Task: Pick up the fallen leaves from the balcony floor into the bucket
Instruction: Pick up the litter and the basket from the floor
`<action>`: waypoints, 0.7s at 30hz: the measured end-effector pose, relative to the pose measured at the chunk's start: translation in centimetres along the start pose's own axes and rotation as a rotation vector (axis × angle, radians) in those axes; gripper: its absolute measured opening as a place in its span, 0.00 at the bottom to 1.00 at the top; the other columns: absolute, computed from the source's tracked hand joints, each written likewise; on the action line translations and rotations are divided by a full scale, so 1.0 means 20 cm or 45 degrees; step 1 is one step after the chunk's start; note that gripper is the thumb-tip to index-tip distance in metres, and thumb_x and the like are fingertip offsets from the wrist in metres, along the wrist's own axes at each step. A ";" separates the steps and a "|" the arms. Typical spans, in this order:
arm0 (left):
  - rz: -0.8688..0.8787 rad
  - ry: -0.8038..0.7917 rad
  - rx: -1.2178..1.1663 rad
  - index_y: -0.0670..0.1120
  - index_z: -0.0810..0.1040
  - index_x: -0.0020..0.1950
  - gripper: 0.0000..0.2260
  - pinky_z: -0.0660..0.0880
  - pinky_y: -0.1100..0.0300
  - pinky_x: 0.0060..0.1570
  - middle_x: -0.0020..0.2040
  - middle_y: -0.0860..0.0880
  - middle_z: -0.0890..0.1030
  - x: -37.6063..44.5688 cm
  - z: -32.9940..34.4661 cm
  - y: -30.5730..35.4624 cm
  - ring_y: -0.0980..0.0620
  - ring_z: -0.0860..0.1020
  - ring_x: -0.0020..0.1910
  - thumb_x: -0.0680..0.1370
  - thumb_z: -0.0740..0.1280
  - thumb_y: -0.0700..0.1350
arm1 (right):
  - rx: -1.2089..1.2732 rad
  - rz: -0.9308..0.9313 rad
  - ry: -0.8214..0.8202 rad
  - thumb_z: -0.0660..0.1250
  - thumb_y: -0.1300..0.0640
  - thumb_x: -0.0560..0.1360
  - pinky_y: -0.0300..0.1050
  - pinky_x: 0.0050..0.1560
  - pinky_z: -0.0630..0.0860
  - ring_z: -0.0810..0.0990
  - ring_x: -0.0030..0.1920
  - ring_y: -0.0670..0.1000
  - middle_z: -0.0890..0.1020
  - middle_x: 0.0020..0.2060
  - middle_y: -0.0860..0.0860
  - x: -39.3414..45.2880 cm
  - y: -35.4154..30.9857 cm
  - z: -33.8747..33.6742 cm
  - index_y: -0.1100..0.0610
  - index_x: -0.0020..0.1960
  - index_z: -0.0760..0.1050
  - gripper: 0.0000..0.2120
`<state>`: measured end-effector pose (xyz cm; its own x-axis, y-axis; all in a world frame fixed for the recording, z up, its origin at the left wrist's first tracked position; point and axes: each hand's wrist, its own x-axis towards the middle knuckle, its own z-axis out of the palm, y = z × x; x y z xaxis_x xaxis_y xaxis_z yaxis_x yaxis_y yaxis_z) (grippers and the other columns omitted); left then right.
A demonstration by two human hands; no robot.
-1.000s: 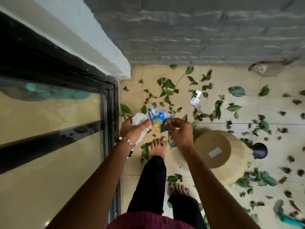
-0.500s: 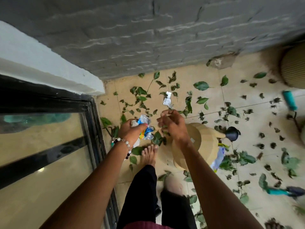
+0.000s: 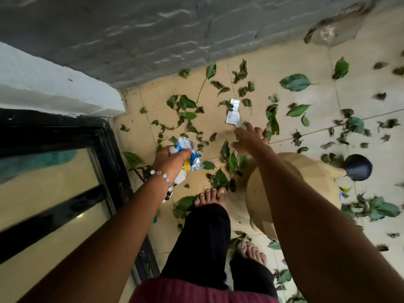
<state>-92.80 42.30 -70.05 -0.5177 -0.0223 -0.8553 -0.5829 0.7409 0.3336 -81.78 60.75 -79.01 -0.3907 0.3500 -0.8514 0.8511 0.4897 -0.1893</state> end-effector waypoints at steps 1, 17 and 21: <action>0.002 -0.007 -0.012 0.47 0.81 0.49 0.14 0.80 0.42 0.52 0.48 0.44 0.84 0.01 0.00 0.01 0.42 0.83 0.47 0.68 0.75 0.52 | 0.033 0.007 0.026 0.65 0.59 0.76 0.70 0.69 0.57 0.55 0.73 0.62 0.60 0.74 0.54 0.01 0.00 0.01 0.53 0.71 0.66 0.25; -0.160 -0.320 -0.117 0.46 0.80 0.45 0.13 0.78 0.46 0.56 0.47 0.43 0.83 -0.74 -0.07 0.55 0.45 0.80 0.44 0.69 0.74 0.55 | 1.648 -0.328 0.254 0.74 0.61 0.71 0.46 0.48 0.80 0.83 0.44 0.48 0.85 0.41 0.51 -1.16 -0.03 -0.46 0.59 0.42 0.81 0.03; -0.322 -0.759 -0.358 0.48 0.81 0.53 0.13 0.62 0.35 0.68 0.54 0.45 0.82 -1.04 0.02 0.70 0.45 0.79 0.49 0.76 0.63 0.53 | 1.891 -0.415 0.205 0.77 0.57 0.68 0.51 0.50 0.77 0.80 0.41 0.52 0.83 0.40 0.54 -1.43 0.02 -0.55 0.59 0.41 0.80 0.07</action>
<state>-90.02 53.49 -47.78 0.0396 0.2604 -0.9647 -0.8215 0.5581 0.1169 -74.05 59.74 -49.37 -0.5741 0.5170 -0.6349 0.2561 -0.6231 -0.7390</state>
